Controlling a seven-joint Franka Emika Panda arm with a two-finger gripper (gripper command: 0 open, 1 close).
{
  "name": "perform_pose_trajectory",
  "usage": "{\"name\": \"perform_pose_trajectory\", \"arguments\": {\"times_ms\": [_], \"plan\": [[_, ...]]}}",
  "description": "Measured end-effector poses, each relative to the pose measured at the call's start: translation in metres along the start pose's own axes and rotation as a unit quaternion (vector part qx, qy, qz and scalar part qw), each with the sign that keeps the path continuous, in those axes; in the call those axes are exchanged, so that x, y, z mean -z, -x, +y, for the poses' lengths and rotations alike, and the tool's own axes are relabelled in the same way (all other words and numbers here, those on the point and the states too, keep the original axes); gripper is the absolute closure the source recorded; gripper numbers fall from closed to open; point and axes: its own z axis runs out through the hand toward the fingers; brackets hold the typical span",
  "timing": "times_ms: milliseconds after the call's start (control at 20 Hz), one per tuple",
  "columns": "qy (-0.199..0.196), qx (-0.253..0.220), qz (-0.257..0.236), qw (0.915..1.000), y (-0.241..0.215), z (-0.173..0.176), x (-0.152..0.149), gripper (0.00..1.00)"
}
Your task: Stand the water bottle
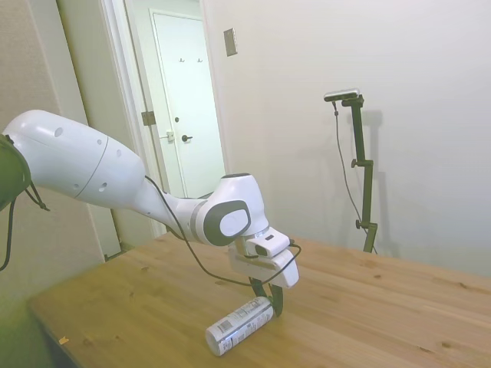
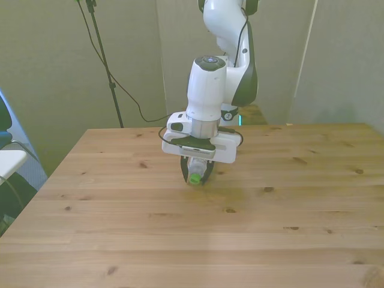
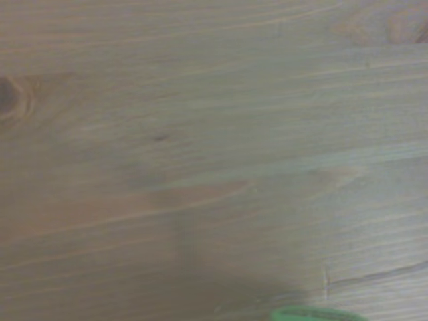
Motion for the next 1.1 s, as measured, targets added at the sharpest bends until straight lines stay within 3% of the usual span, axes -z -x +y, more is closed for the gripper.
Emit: {"name": "perform_pose_trajectory", "arguments": {"times_ms": [300, 500, 600, 850, 950, 1100], "plan": [[0.017, -0.017, -0.01, 0.9997, -0.004, -0.002, 0.001, 1.0], [0.006, -0.018, -0.003, 0.9998, 0.007, -0.015, 0.017, 1.0], [-0.009, -0.016, 0.003, 0.9998, 0.016, -0.022, 0.041, 1.0], [-0.085, -0.047, 0.025, 0.995, 0.048, -0.018, 0.136, 1.0], [-0.109, -0.073, 0.062, 0.9894, 0.063, -0.011, 0.165, 1.0], [-0.131, -0.101, 0.126, 0.9781, 0.084, -0.005, 0.184, 1.0]]}}
